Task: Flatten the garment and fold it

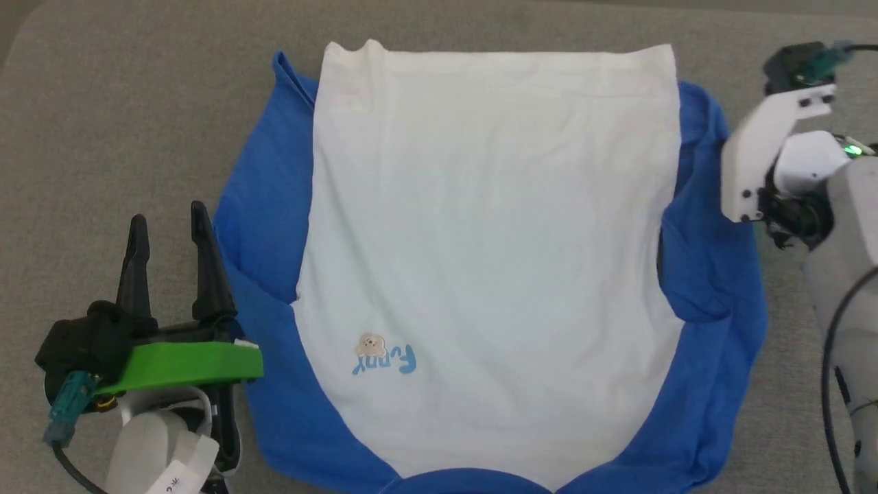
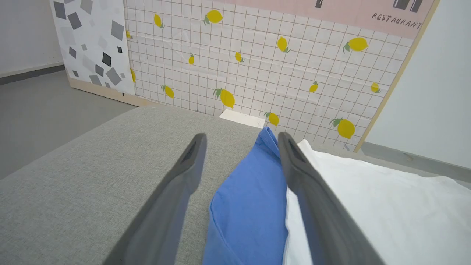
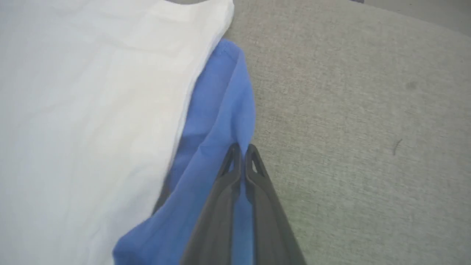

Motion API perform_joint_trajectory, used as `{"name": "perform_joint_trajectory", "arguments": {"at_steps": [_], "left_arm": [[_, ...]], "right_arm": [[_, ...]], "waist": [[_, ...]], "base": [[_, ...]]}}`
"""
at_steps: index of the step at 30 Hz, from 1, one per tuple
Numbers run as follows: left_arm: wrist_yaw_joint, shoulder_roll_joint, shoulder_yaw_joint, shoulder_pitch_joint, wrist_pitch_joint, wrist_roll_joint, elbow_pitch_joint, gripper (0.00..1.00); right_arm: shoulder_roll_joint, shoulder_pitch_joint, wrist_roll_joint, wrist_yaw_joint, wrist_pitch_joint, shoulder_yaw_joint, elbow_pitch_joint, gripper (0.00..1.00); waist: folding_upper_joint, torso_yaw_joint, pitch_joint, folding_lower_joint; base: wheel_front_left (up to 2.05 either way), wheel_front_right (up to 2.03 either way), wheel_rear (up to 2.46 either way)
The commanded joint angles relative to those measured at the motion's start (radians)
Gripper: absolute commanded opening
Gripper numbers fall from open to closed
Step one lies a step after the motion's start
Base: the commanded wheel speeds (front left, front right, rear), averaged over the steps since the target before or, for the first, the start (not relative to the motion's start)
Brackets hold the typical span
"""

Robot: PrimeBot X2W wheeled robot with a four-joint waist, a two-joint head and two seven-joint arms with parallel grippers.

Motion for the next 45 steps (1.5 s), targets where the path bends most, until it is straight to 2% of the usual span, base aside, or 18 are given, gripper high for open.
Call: {"name": "perform_joint_trajectory", "arguments": {"at_steps": [1,8,13,19,24,30,37,41,45], "left_arm": [[-0.006,-0.005,0.01,0.006,-0.004,0.011,0.003,1.0],[-0.022,-0.018,0.037,0.071,-0.004,0.012,0.013,1.0],[-0.024,-0.023,0.051,0.12,-0.004,0.01,0.008,1.0],[-0.027,-0.027,0.055,0.157,-0.005,0.008,0.003,1.0],[-0.029,-0.027,0.056,0.17,-0.005,0.007,0.002,1.0],[-0.027,-0.028,0.06,0.184,-0.005,0.006,-0.002,1.0],[-0.024,-0.026,0.06,0.192,-0.005,0.006,-0.009,1.0],[-0.022,-0.025,0.06,0.19,-0.005,0.005,-0.011,1.0],[-0.02,-0.026,0.059,0.187,-0.005,0.004,-0.01,1.0]], "right_arm": [[-0.013,0.025,0.015,-0.002,-0.024,-0.024,0.001,0.0],[-0.086,0.152,0.062,-0.002,-0.093,-0.182,-0.032,0.0],[-0.125,0.255,0.06,-0.002,-0.101,-0.296,-0.093,0.0],[-0.148,0.365,-0.008,-0.002,-0.056,-0.437,-0.214,0.0],[-0.113,0.425,-0.046,-0.002,0.013,-0.489,-0.339,0.0],[-0.072,0.49,-0.001,-0.002,0.05,-0.372,-0.56,0.0],[-0.056,0.535,0.087,-0.002,0.117,-0.111,-0.783,0.0],[-0.03,0.533,0.144,-0.002,0.139,0.044,-0.84,0.0],[0.018,0.508,0.183,-0.002,0.129,0.178,-0.828,0.0]], "waist": [[0.0,-0.026,-0.06,-0.0001],[0.0,-0.055,-0.17,-0.0001],[0.0,-0.068,-0.228,-0.0001],[0.0,-0.073,-0.27,-0.0001],[0.0,-0.071,-0.288,-0.0001],[0.0,-0.064,-0.298,-0.0001],[0.0,-0.049,-0.298,-0.0001],[0.0,-0.038,-0.289,-0.0001],[0.0,-0.026,-0.277,-0.0001]], "base": [[0.0,0.0,0.0],[0.0,0.0,0.0],[0.0,0.0,0.0],[0.0,0.0,0.0],[0.0,0.0,0.0],[0.0,0.0,0.0],[0.0,0.0,0.0],[0.0,0.0,0.0],[0.0,0.0,0.0]]}}
